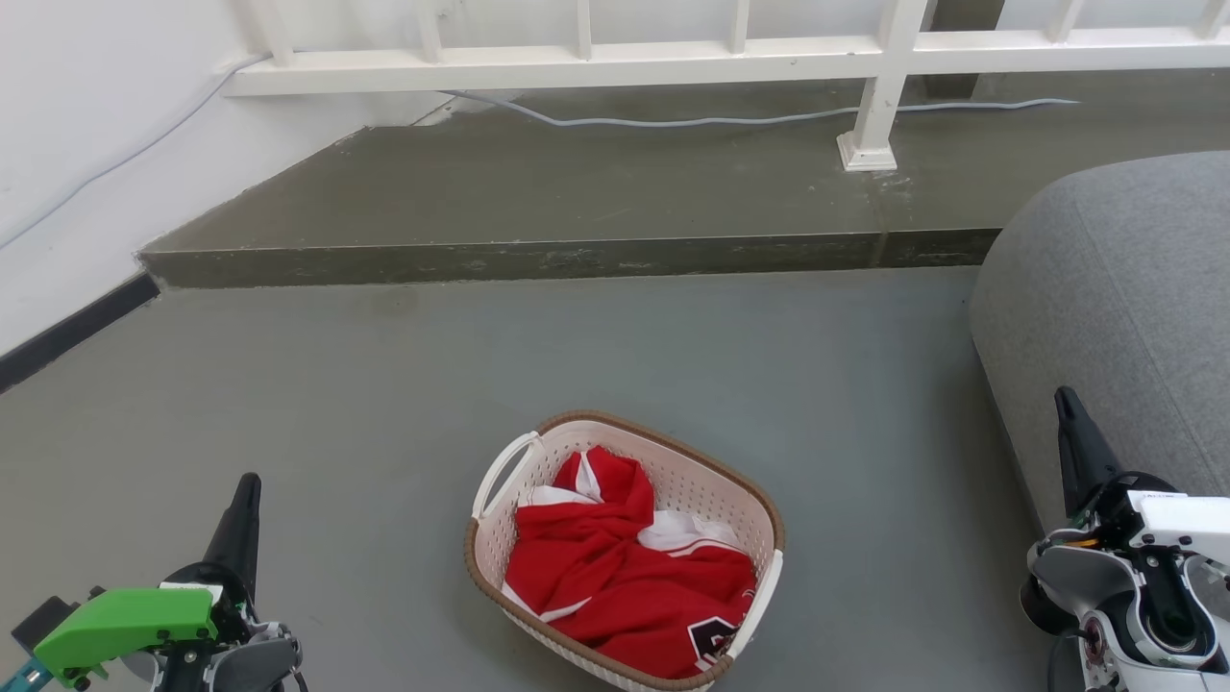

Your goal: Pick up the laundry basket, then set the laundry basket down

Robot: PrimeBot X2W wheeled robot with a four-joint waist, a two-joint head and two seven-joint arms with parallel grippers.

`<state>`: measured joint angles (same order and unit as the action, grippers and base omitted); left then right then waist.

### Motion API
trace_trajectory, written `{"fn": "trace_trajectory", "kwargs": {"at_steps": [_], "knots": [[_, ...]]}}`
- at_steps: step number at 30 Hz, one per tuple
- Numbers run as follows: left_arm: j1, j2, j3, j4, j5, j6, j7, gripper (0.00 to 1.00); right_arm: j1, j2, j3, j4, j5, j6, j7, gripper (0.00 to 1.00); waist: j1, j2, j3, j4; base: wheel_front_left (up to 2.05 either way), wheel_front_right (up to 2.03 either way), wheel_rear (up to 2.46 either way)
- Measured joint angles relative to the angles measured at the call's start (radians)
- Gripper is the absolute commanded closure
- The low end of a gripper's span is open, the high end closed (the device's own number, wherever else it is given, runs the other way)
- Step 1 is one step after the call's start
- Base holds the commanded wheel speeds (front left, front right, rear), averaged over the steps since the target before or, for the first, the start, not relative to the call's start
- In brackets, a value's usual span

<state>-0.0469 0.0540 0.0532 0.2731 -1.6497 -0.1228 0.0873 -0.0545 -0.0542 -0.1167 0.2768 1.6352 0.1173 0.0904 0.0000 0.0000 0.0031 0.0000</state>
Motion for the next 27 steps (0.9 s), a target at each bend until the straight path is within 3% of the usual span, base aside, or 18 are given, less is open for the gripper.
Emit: {"fn": "trace_trajectory", "kwargs": {"at_steps": [15,16,27], "knots": [[0.002,-0.002,0.001,0.006,-0.001,0.000,0.000,1.00,0.002,0.002,0.000,0.005,-0.001,-0.002,0.000,1.00,0.0000,0.0000,0.000,0.000,0.00,0.00,0.00],[0.009,-0.006,0.000,0.016,-0.001,0.001,0.000,0.00,0.008,0.006,0.000,0.016,-0.001,-0.004,0.000,0.00,0.0000,0.0000,0.000,0.000,0.00,0.00,0.00],[0.031,-0.017,-0.007,0.030,0.000,0.001,-0.002,0.00,0.038,0.019,0.000,0.033,-0.007,-0.004,-0.011,0.00,0.0000,0.0000,0.001,0.000,0.00,0.00,0.00]]}}
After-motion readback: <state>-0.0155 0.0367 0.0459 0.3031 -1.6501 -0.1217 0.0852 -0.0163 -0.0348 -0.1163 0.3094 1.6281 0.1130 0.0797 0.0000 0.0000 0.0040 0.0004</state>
